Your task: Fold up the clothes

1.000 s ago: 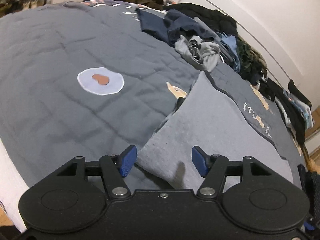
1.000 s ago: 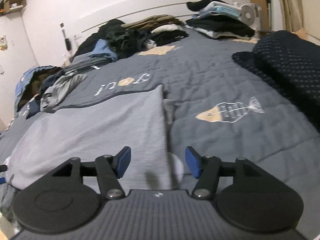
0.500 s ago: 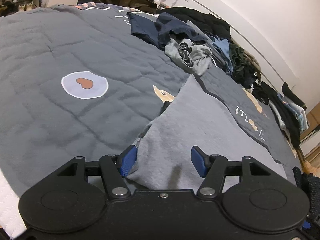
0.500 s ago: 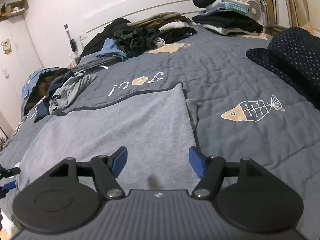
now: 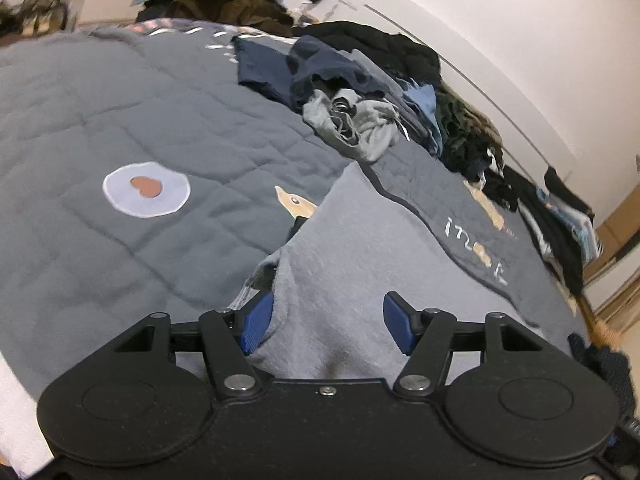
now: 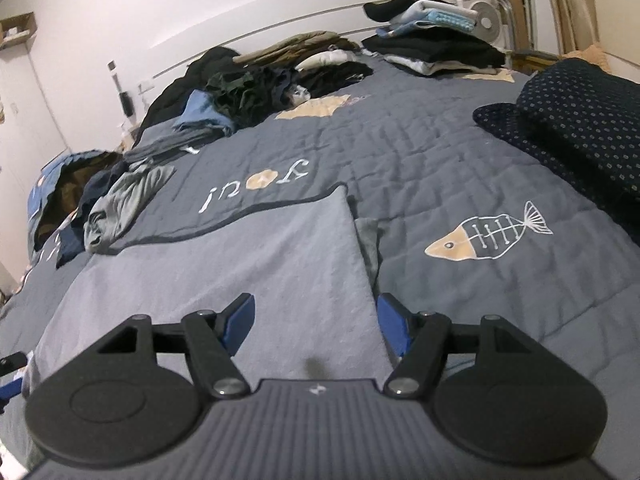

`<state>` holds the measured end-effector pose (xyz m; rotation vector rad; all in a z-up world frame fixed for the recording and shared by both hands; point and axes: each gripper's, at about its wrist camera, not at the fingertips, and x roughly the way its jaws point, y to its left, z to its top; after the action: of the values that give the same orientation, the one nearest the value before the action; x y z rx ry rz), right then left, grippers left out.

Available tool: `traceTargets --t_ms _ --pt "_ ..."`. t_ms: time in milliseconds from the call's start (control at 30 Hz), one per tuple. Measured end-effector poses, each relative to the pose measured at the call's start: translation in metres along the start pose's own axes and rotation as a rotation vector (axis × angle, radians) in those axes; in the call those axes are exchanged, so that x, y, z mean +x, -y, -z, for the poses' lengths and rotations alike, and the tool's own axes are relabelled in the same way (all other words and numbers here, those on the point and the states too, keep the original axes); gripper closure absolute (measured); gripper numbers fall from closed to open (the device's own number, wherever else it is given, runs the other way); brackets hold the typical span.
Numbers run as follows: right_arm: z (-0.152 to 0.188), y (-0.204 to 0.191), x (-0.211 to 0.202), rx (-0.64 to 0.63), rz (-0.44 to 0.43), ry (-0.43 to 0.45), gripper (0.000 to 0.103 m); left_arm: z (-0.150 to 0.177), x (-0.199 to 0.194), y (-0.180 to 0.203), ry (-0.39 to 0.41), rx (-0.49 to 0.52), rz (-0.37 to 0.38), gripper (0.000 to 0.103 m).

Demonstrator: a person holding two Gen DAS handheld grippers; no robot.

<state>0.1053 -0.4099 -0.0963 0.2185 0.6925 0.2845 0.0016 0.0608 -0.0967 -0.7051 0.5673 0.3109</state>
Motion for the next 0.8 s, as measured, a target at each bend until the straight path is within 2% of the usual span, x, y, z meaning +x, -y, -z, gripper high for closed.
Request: traceTargets --t_ms 67,267,433,533,600,800 --pt "0.003 0.002 0.004 0.007 0.007 -0.011 0.036 0.003 -0.003 -0.006 0.004 -0.016 0.011 0.043" --pt "0.013 0.003 0.011 -0.014 0.009 -0.040 0.036 0.008 -0.002 -0.025 -0.005 -0.037 -0.051 0.043" --pt "0.014 0.004 0.009 0.007 0.012 -0.021 0.036 0.015 -0.007 -0.036 0.021 -0.156 -0.070 0.043" --pt "0.016 0.004 0.009 0.012 0.019 -0.017 0.036 0.022 0.000 -0.033 -0.008 -0.159 -0.055 0.043" --pt "0.016 0.003 0.011 0.010 0.018 -0.020 0.036 0.023 0.005 -0.027 -0.008 -0.123 -0.082 0.043" --pt "0.009 -0.002 0.008 -0.011 0.009 0.004 0.036 0.032 0.013 -0.029 0.002 -0.177 -0.113 0.042"
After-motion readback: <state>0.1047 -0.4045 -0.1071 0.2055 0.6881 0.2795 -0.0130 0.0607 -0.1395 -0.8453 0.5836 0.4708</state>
